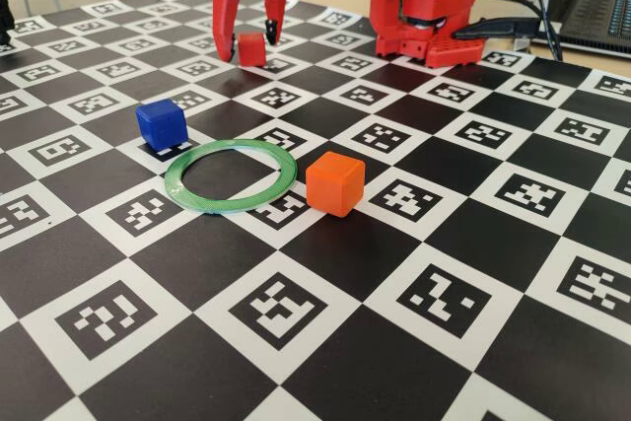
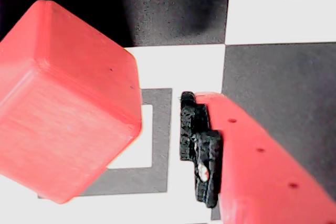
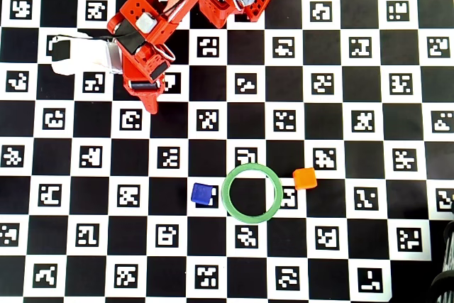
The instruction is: Grab the red cube then put it in the green circle then put the blue cube on top and finally the orange cube on top
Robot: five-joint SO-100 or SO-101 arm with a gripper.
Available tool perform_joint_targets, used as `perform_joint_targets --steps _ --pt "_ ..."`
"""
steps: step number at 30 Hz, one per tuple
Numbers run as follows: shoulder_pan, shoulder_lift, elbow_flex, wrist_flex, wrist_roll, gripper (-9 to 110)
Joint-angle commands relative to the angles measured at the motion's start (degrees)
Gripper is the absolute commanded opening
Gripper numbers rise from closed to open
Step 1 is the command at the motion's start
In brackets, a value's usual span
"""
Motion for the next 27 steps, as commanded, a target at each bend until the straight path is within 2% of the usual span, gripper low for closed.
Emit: perform_joint_targets --steps 1,27 --pt "-0.8 0.3 -0.1 -0.9 1.4 38" --pt "-4.0 0.8 1.2 -2.6 23.5 38"
